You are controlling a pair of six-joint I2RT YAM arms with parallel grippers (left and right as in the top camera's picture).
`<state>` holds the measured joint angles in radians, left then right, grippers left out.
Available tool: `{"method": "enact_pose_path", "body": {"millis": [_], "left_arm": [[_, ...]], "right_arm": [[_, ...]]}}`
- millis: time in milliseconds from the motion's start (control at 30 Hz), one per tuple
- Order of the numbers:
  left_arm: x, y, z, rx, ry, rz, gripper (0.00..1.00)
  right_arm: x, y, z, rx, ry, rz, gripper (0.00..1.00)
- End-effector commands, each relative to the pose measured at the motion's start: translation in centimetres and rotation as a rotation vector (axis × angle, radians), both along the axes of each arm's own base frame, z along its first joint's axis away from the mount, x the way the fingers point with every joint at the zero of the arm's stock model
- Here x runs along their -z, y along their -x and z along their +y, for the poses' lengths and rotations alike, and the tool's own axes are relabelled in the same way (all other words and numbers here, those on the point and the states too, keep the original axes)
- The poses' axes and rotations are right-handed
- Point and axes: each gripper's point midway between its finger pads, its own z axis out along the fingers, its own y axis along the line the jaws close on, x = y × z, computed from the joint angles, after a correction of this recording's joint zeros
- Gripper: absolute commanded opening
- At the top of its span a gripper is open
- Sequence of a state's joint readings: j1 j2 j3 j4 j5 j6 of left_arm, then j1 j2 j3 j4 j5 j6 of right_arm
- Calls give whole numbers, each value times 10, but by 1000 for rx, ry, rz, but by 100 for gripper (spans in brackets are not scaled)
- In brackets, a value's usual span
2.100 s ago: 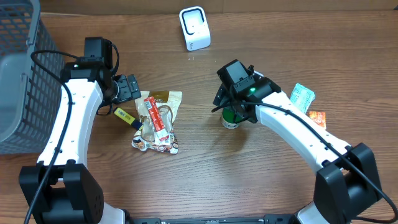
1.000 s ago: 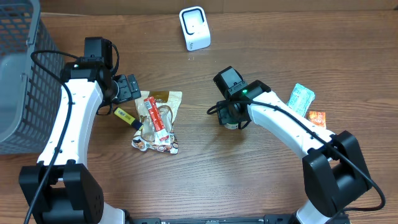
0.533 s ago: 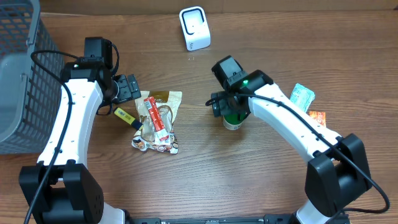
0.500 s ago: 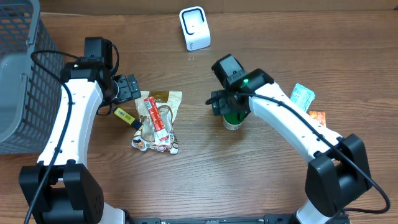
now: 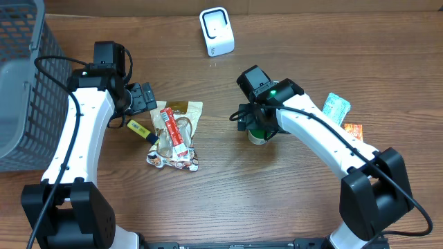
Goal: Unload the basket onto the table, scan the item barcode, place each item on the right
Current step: 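Lower the right gripper and grasp the green-lidded jar by its lid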
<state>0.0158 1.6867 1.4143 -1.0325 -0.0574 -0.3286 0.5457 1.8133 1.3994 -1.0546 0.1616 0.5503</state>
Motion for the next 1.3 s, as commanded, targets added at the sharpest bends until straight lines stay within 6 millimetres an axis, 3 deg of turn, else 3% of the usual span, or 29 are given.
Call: {"method": "enact_pose_path", "body": {"millis": [0, 400, 533, 667, 1267], "left_arm": [[-8, -3, 2, 17, -11, -24, 100], [-8, -3, 2, 17, -11, -24, 100], [-8, -3, 2, 17, -11, -24, 100], [-8, -3, 2, 17, -11, -24, 100], [-8, -3, 2, 17, -11, -24, 100]], "right_arm": [[7, -1, -2, 4, 14, 4, 98], [30, 6, 5, -167, 7, 63, 97], [30, 5, 5, -165, 3, 57, 97], [30, 3, 5, -163, 0, 50, 88], [30, -2, -2, -140, -3, 47, 88]]}}
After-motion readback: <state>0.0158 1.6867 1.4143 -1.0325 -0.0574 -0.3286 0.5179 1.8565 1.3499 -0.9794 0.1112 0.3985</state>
